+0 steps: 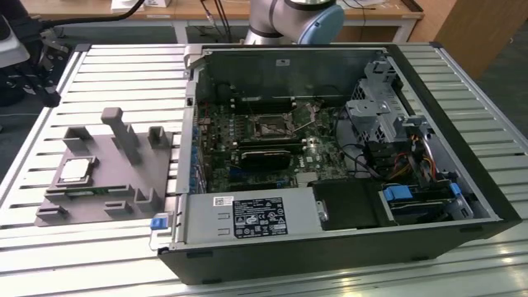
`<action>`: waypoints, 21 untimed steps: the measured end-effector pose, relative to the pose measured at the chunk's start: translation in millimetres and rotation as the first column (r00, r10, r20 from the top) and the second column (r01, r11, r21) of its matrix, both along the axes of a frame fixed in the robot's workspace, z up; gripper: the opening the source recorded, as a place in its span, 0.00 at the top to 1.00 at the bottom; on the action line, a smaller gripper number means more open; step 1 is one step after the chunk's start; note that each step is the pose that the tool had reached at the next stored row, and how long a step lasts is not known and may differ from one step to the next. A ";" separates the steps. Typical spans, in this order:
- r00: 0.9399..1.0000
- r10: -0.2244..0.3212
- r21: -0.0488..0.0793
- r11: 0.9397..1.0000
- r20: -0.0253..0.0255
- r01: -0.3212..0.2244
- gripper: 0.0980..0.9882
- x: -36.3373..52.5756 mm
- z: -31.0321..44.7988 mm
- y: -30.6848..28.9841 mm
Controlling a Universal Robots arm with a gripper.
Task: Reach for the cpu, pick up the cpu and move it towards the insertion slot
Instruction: 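Reach for the cpu, then pick up the cpu and move it towards the insertion slot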
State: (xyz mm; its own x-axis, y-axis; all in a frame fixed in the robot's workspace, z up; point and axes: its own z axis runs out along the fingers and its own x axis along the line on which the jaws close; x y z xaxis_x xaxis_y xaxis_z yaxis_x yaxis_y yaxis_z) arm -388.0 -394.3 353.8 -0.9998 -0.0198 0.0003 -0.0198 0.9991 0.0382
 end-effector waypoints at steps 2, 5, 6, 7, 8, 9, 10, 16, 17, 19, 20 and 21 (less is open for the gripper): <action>1.000 0.001 0.000 1.000 0.000 -0.001 0.99 -1.7 -0.1 -1.1; 1.000 0.002 0.000 1.000 0.001 -0.002 0.99 -7.0 -0.4 -3.6; 1.000 0.003 0.000 1.000 0.001 -0.003 0.99 -9.0 -0.4 -4.3; 1.000 0.003 0.000 1.000 0.001 -0.003 0.99 -11.0 -0.6 -4.6; 1.000 0.003 0.000 1.000 0.001 -0.003 0.99 -13.4 -0.7 -4.8; 1.000 0.003 0.000 1.000 0.001 -0.003 0.99 -16.0 -1.0 -4.9; 1.000 0.003 0.000 1.000 0.001 -0.003 0.99 -19.6 -1.4 -4.9; 1.000 0.003 0.000 1.000 0.001 -0.003 0.99 -36.7 -5.0 -4.9; 1.000 0.003 0.000 1.000 0.001 -0.003 0.98 -39.5 -6.0 -4.9; 1.000 0.003 0.000 1.000 0.001 -0.003 0.92 -44.2 -8.4 -4.9; 1.000 0.003 0.000 1.000 0.001 -0.003 0.85 -45.9 -9.9 -4.9; 1.000 0.003 0.000 1.000 0.001 -0.003 0.78 -46.7 -11.9 -4.8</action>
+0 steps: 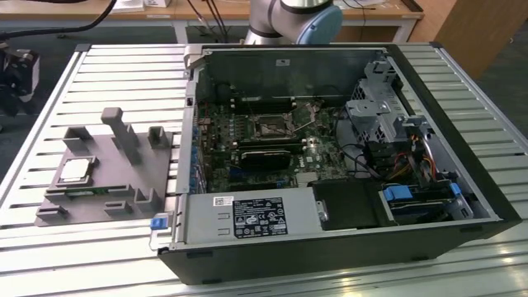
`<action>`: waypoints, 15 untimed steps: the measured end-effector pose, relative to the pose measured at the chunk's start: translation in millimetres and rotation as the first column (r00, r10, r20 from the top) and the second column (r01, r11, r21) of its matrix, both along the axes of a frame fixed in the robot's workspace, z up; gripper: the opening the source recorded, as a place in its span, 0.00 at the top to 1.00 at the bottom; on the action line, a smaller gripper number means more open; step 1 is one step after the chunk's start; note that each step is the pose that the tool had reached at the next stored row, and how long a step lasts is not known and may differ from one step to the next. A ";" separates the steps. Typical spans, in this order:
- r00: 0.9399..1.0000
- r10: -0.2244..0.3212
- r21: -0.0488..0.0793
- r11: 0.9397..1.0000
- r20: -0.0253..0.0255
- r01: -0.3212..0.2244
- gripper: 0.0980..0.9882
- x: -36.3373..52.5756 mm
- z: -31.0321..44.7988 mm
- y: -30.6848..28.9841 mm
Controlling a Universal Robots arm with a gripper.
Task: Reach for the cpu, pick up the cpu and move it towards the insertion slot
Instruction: 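Pick up the cpu and move it towards the insertion slot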
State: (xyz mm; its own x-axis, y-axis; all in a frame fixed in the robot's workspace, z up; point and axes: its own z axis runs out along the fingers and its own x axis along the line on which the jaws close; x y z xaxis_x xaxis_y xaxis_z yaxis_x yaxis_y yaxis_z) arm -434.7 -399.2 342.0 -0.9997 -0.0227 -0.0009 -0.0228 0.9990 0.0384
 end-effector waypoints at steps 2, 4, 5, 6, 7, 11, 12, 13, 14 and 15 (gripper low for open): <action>1.000 0.000 0.000 1.000 0.000 0.000 0.71 -0.5 -3.4 -0.1; 1.000 0.000 0.000 1.000 0.000 0.000 0.65 -0.6 -5.8 -0.6; 1.000 0.000 0.000 1.000 -0.001 0.000 0.59 -0.6 -6.7 -1.5; 1.000 0.000 0.000 1.000 0.000 0.000 0.52 -0.6 -8.3 -1.9; 1.000 0.000 0.000 1.000 0.000 0.000 0.45 -0.6 -9.7 -2.2; 1.000 0.000 0.000 1.000 0.000 0.000 0.32 -0.6 -16.8 -3.2; 1.000 0.000 0.000 1.000 0.000 0.000 0.32 -0.6 -18.6 -3.5; 1.000 0.000 0.000 1.000 0.000 0.000 0.32 -0.6 -20.4 -3.7; 1.000 0.000 0.000 1.000 0.000 0.000 0.32 -0.6 -22.4 -3.8; 1.000 0.000 0.000 1.000 0.000 0.000 0.32 -0.6 -24.2 -3.9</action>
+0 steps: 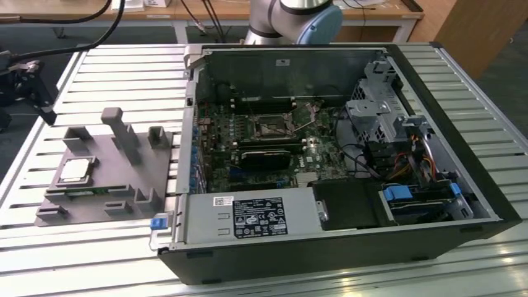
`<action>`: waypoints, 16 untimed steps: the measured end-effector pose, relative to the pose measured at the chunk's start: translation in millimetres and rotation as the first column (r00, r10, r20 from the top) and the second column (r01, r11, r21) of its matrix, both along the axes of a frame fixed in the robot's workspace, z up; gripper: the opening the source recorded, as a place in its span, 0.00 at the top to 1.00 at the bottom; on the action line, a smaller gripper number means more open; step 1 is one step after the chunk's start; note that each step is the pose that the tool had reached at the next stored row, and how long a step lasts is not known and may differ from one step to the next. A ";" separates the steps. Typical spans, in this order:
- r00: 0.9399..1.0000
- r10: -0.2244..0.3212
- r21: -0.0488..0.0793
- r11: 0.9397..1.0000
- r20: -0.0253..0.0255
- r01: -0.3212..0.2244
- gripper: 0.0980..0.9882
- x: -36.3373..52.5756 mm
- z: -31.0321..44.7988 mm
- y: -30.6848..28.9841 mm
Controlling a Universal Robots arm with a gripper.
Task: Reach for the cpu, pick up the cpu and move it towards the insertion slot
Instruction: 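Pick up the cpu and move it towards the insertion slot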
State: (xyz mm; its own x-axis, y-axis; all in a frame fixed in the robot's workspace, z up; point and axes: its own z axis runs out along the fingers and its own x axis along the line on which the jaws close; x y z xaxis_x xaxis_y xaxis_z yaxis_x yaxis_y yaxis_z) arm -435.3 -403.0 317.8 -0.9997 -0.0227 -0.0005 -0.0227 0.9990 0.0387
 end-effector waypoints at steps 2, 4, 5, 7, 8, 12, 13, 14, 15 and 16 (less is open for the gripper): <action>1.000 0.000 0.000 1.000 0.000 0.000 0.32 0.0 -3.6 -0.2; 1.000 0.000 0.000 1.000 0.000 0.000 0.32 0.0 -7.1 -0.4; 1.000 0.000 0.000 1.000 0.000 0.000 0.32 0.0 -8.9 -0.5; 1.000 0.000 0.000 1.000 0.000 0.000 0.32 0.0 -12.5 -0.7; 1.000 0.000 0.000 1.000 0.000 0.000 0.32 0.0 -14.3 -0.8; 1.000 0.000 0.000 1.000 0.000 0.000 0.32 0.0 -21.5 -1.5; 1.000 0.000 0.000 1.000 0.000 0.000 0.32 0.0 -23.4 -1.6; 1.000 0.000 0.000 1.000 0.000 0.000 0.32 0.0 -25.2 -1.8; 1.000 0.000 0.000 1.000 0.000 0.000 0.32 0.0 -27.0 -2.0; 1.000 0.000 0.000 1.000 0.000 0.000 0.32 0.0 -28.7 -2.2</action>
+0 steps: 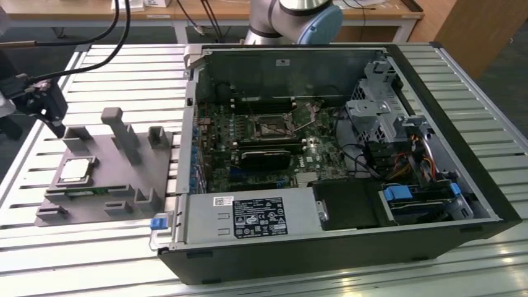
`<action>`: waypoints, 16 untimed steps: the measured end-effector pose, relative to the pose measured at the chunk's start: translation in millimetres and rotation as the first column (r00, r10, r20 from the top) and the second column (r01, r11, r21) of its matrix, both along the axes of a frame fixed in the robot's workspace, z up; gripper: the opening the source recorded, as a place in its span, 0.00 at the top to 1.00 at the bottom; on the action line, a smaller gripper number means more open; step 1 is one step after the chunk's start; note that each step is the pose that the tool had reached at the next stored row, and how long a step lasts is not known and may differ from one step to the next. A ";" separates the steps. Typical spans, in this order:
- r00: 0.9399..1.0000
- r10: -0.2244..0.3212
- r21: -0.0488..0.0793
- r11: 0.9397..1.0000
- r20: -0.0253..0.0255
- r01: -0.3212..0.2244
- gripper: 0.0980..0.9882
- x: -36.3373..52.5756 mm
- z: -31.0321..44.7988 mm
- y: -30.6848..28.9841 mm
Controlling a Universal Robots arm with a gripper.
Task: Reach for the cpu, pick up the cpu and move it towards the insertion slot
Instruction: 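Pick up the cpu and move it towards the insertion slot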
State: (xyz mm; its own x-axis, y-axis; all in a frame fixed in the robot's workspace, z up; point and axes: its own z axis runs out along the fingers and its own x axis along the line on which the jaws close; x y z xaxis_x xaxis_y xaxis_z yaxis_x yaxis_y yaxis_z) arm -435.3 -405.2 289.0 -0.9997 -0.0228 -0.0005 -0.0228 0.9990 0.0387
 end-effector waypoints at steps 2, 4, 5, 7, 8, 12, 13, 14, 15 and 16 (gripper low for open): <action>1.000 0.000 0.000 1.000 0.000 0.000 0.32 0.0 -3.8 -0.5; 1.000 0.000 0.000 1.000 0.000 0.000 0.32 0.0 -7.3 -0.8; 1.000 0.000 0.000 1.000 0.000 0.000 0.32 0.0 -9.1 -1.0; 1.000 0.000 0.000 1.000 0.000 0.000 0.32 -0.1 -12.8 -1.2; 1.000 0.000 0.000 1.000 0.000 0.000 0.30 0.0 -14.6 -1.3; 1.000 0.000 0.000 1.000 0.000 0.000 0.23 -0.1 -22.0 -1.6; 1.000 0.000 0.000 1.000 0.000 0.000 0.23 -0.1 -23.8 -1.6; 1.000 0.000 0.000 1.000 0.000 0.000 0.23 -0.1 -25.5 -1.7; 1.000 0.000 0.000 1.000 0.000 0.000 0.23 -0.1 -27.3 -1.7; 1.000 0.000 0.000 1.000 0.000 0.000 0.23 -0.2 -29.0 -1.7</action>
